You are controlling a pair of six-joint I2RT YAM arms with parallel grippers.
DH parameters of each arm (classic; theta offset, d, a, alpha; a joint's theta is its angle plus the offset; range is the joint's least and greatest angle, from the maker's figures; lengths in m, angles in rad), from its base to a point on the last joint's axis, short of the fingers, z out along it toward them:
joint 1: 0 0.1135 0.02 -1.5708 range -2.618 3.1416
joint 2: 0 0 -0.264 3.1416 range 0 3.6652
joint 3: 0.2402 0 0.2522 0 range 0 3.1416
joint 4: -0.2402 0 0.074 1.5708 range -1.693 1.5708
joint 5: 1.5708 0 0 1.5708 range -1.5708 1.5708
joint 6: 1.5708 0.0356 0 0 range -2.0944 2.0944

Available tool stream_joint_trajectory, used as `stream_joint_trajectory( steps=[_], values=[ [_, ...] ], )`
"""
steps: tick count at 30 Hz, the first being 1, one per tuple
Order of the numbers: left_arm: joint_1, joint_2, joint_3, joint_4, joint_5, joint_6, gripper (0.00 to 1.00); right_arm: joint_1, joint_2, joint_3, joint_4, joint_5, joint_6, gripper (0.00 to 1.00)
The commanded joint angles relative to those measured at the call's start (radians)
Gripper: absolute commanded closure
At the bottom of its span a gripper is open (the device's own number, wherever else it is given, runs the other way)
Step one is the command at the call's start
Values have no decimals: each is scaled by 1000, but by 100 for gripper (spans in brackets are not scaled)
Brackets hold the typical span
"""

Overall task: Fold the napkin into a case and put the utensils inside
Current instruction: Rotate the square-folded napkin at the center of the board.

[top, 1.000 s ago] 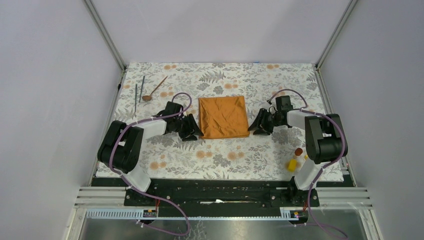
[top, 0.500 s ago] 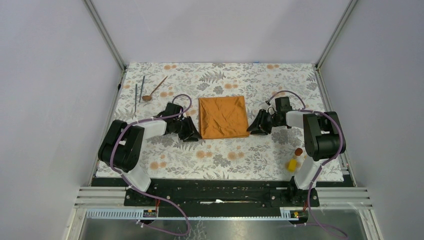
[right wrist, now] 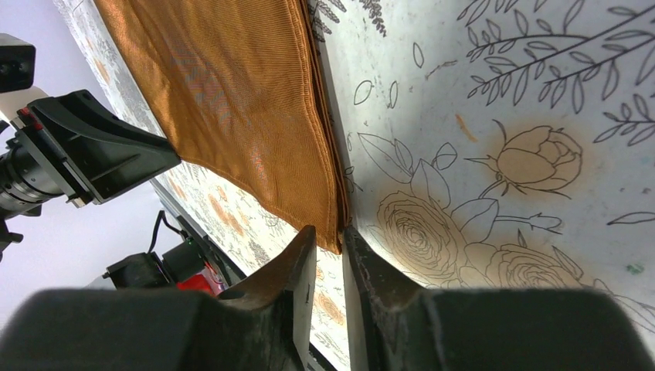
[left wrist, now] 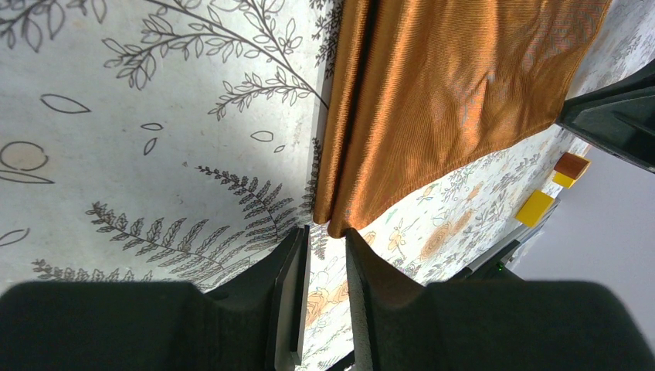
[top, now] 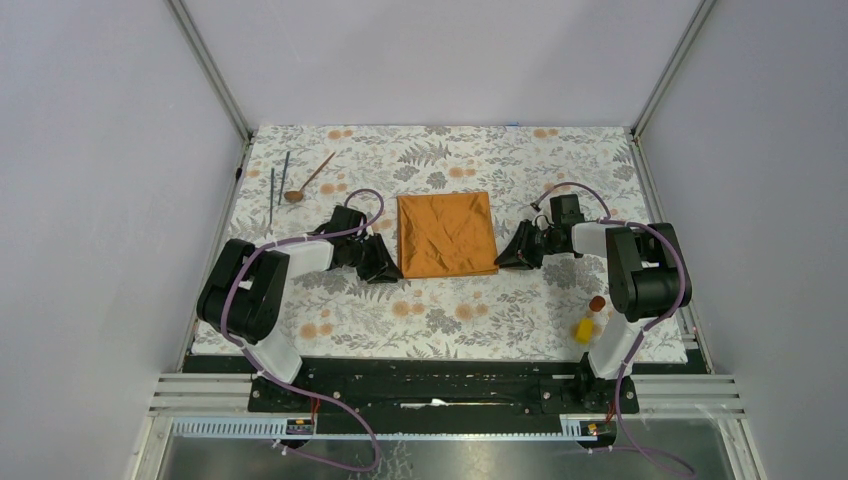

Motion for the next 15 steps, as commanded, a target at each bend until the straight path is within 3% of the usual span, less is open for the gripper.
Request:
stream_joint_trajectory(
  steps=[1,8,15],
  values=[
    [-3,34,-38,-25,-69,33,71,-1,-26,3,17,-43,9,77],
    [-3,39,-41,-24,-75,34,72,-1,-47,6,16,-57,17,92],
    [-3,42,-46,-24,-75,35,73,1,-61,29,-13,-60,9,91]
  ],
)
